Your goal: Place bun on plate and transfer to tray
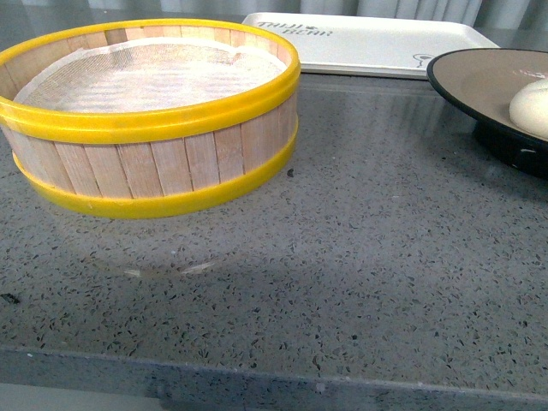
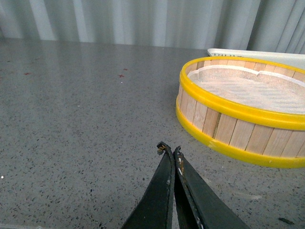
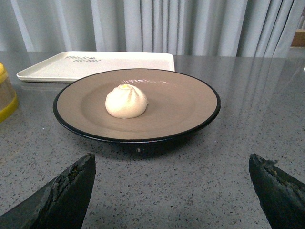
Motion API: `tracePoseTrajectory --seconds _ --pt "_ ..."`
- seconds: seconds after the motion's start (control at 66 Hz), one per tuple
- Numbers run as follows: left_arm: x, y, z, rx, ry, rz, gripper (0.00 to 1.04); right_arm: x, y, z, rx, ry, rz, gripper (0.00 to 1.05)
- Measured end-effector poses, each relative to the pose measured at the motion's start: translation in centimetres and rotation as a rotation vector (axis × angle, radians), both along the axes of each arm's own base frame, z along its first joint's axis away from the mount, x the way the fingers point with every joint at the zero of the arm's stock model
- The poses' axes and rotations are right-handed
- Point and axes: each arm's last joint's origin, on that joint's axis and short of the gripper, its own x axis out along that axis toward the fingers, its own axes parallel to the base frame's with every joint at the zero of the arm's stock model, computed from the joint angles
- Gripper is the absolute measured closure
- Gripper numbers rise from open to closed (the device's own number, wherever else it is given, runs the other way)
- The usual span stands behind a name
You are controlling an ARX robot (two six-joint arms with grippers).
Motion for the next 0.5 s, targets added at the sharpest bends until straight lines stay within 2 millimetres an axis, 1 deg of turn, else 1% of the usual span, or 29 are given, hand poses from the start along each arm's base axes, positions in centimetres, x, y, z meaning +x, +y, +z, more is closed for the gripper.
tracePoseTrajectory --seconds 0.045,0.242,0.273,0.288,0.348,0.364,0.424,0.439,0.485,0.5 --pt "-0.01 0.00 0.01 -0.001 -0.001 -0.001 0.99 0.00 0.00 0.00 0.000 0.000 0.000 0.09" --pt "-0.01 0.00 0.01 -0.001 -0.001 0.000 0.64 0.00 0.00 0.00 0.000 0.000 0.000 0.09" --pt "-0.01 0.00 0.01 -0.001 -0.001 0.000 0.60 0.00 0.00 0.00 0.000 0.000 0.000 0.09" --pt "-0.01 0.00 0.01 -0.001 -0.001 0.000 0.55 0.00 0.00 0.00 0.000 0.000 0.000 0.09" --pt "-0.01 0.00 0.01 -0.001 -0.001 0.000 0.41 0.00 0.00 0.00 0.000 0.000 0.000 0.09" --pt "-0.01 0.00 0.01 -0.001 -0.001 0.000 0.35 0.00 0.00 0.00 0.000 0.000 0.000 0.09" --pt "-0.01 0.00 0.01 -0.001 -0.001 0.000 0.21 0.00 0.00 0.00 0.000 0.000 0.000 0.09" --pt "-0.01 0.00 0.01 -0.001 -0.001 0.000 0.16 0.00 0.00 0.00 0.000 0.000 0.000 0.09" --pt "-0.01 0.00 0.01 0.000 -0.001 0.000 0.06 0.04 0.01 0.15 -0.025 -0.017 -0.033 0.09" --pt "-0.01 0.00 0.01 0.000 -0.001 0.000 0.05 0.12 -0.01 0.39 -0.055 -0.037 -0.071 0.09"
